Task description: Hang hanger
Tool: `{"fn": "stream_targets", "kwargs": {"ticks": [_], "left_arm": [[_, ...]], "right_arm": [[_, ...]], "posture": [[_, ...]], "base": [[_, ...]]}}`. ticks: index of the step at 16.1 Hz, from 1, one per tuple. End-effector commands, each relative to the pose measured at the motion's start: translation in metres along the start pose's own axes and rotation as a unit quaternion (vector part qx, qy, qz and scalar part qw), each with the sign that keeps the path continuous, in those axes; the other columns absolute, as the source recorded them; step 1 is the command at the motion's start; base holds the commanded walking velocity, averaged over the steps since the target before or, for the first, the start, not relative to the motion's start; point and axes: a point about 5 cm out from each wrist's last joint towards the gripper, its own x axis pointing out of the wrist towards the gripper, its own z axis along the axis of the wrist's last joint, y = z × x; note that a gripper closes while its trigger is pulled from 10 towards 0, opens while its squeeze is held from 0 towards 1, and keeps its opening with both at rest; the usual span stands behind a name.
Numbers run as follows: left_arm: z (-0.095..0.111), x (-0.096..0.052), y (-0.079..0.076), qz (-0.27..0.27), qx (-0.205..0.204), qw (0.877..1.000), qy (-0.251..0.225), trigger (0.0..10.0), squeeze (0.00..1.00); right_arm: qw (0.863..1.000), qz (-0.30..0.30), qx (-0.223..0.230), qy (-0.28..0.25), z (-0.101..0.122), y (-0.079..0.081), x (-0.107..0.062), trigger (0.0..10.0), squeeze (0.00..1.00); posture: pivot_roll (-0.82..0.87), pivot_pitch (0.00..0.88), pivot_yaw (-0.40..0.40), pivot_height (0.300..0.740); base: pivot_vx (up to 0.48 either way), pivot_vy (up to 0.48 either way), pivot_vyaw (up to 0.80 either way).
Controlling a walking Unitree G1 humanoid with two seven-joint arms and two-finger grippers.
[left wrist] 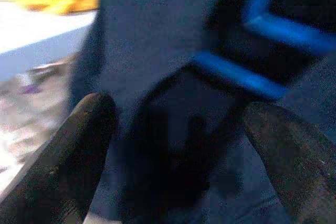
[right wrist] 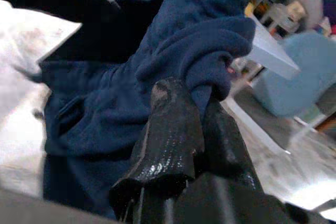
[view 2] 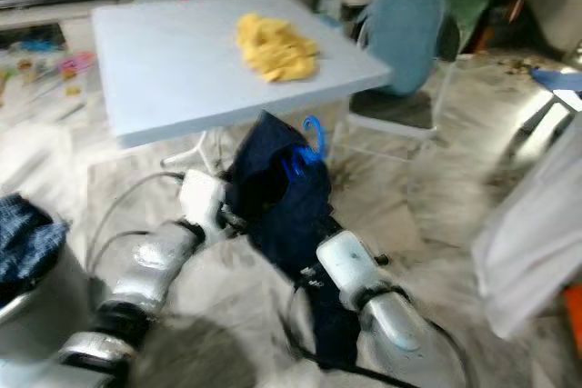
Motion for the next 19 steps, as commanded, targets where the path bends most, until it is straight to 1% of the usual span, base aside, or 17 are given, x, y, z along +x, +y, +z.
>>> {"fn": "stream_targets", "kwargs": {"ticks": [1, 3, 4, 5, 7, 9, 11, 13, 16, 18, 19], "left_arm": [[0.001, -0.006, 0.014, 0.018, 0.011, 1.000, 0.002, 10.0, 0.00], [0.001, -0.006, 0.014, 0.019, 0.011, 1.000, 0.004, 10.0, 0.00], [0.000, -0.005, 0.016, 0.041, 0.018, 0.999, 0.013, 10.0, 0.00], [-0.001, -0.005, 0.016, 0.048, 0.021, 0.999, 0.016, 10.0, 0.00], [-0.005, -0.004, 0.018, 0.063, 0.031, 0.997, 0.038, 10.0, 0.00], [-0.005, -0.007, 0.023, 0.042, 0.074, 0.995, 0.045, 10.0, 0.00], [-0.005, -0.008, 0.029, 0.045, 0.108, 0.991, 0.058, 10.0, 0.00], [-0.004, -0.008, 0.036, 0.058, 0.134, 0.987, 0.065, 10.0, 0.00], [-0.002, -0.007, 0.042, 0.071, 0.135, 0.986, 0.068, 10.0, 0.00], [-0.001, -0.005, 0.040, 0.070, 0.134, 0.986, 0.065, 10.0, 0.00], [-0.001, -0.003, 0.039, 0.072, 0.134, 0.986, 0.063, 10.0, 0.00]], "right_arm": [[0.999, 0.008, -0.001, -0.038, 0.015, 0.005, 0.005, 10.0, 0.00], [0.999, 0.008, -0.002, -0.037, 0.015, 0.005, 0.004, 10.0, 0.00], [0.999, 0.008, -0.002, -0.037, 0.014, 0.005, 0.003, 10.0, 0.00], [0.999, 0.008, -0.002, -0.037, 0.014, 0.005, 0.003, 10.0, 0.00], [0.999, 0.009, -0.004, -0.036, 0.014, 0.005, 0.003, 10.0, 0.00], [0.999, 0.015, -0.013, -0.032, 0.014, 0.001, 0.002, 10.0, 0.00], [0.998, 0.045, -0.025, -0.024, 0.013, 0.003, -0.001, 10.0, 0.00], [0.995, 0.095, -0.029, -0.019, 0.014, 0.004, -0.006, 10.0, 0.00], [0.990, 0.139, -0.037, -0.001, 0.016, 0.001, -0.015, 10.0, 0.00], [0.987, 0.153, -0.037, 0.002, 0.017, 0.001, -0.018, 10.0, 0.00], [0.985, 0.171, -0.033, 0.004, 0.020, 0.003, -0.021, 10.0, 0.00]], "posture": [[0.05, 0.000, -0.078, 0.740], [0.05, 0.000, -0.076, 0.740], [0.04, 0.000, -0.075, 0.740], [0.04, 0.000, -0.075, 0.740], [0.04, 0.000, -0.075, 0.740], [0.05, 0.000, -0.077, 0.740], [0.05, 0.000, -0.078, 0.740], [0.04, 0.000, -0.076, 0.740], [0.04, 0.000, -0.073, 0.740], [0.04, 0.000, -0.073, 0.740], [0.03, 0.000, -0.073, 0.740]], "base": [[0.345, 0.000, 0.00], [0.319, 0.000, 0.00], [0.000, 0.000, 0.00], [0.000, 0.000, 0.00], [0.000, 0.000, 0.00], [0.000, 0.000, 0.00], [0.000, 0.000, 0.00], [0.000, 0.000, 0.00], [0.000, 0.000, 0.00], [0.000, 0.000, 0.00], [0.000, 0.000, 0.00]]}}
